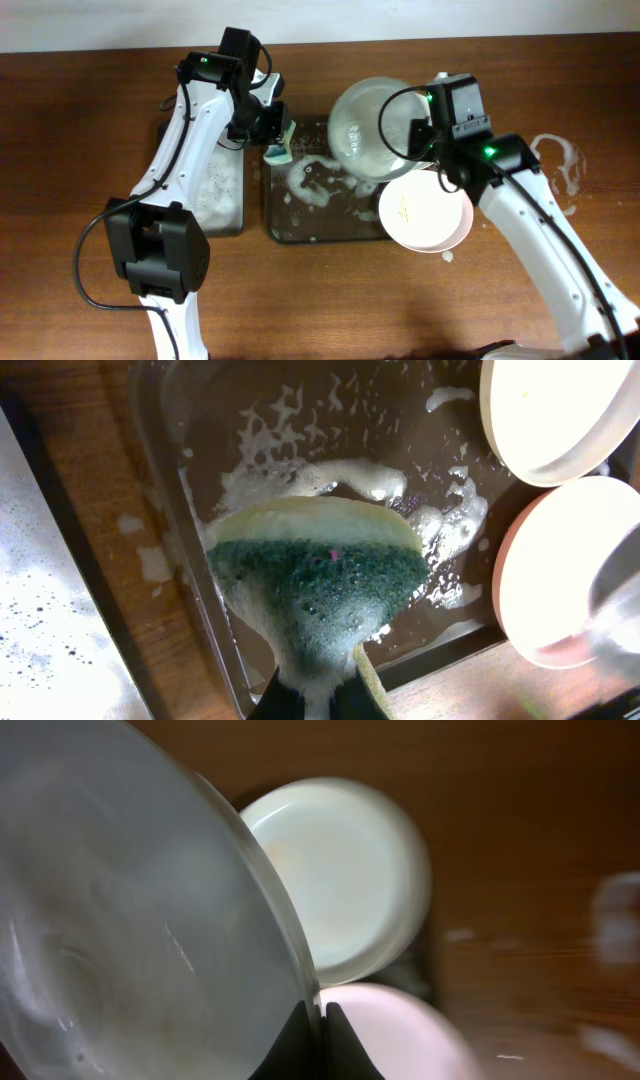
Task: Clean dirty plates on tray and stack at the side
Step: 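Lift the scrubbed plate with the right gripper and tilt it up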
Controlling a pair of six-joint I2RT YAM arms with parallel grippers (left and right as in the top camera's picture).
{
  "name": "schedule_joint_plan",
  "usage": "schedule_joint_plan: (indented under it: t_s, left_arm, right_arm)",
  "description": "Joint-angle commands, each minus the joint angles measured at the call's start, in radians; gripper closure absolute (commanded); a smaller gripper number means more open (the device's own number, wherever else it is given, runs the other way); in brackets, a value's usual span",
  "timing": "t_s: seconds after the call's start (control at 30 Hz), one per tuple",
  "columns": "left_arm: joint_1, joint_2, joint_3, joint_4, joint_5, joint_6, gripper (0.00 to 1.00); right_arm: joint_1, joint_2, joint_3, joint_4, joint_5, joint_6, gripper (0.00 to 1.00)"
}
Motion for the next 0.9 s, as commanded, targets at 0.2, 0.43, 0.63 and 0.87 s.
schedule_joint_plan:
  t_s: [0.2,0.43,0.63,0.87]
  left_arm:
    - [0.005,-0.029,0.018,0.005,0.014,0.019,0.99]
    - [0.005,-0.028,0.018,0.005,0.014,0.019,0.99]
    - [0.005,-0.028,0.018,0.005,-0.004,0.019,0.99]
    - [0.005,-0.028,0.018,0.005,-0.004,0.019,0.99]
  right_arm:
    - [0.157,0.055,0.008,-0.013,0.805,0.104,0.96]
    - [0.197,0.163,0.008,0.098,0.988,0.103,0.96]
    - [0.198,0.237,0.008,0.228,1.049,0.011,0.96]
    - [0.212,0.248,0.008,0.417,1.189,-0.175,0.96]
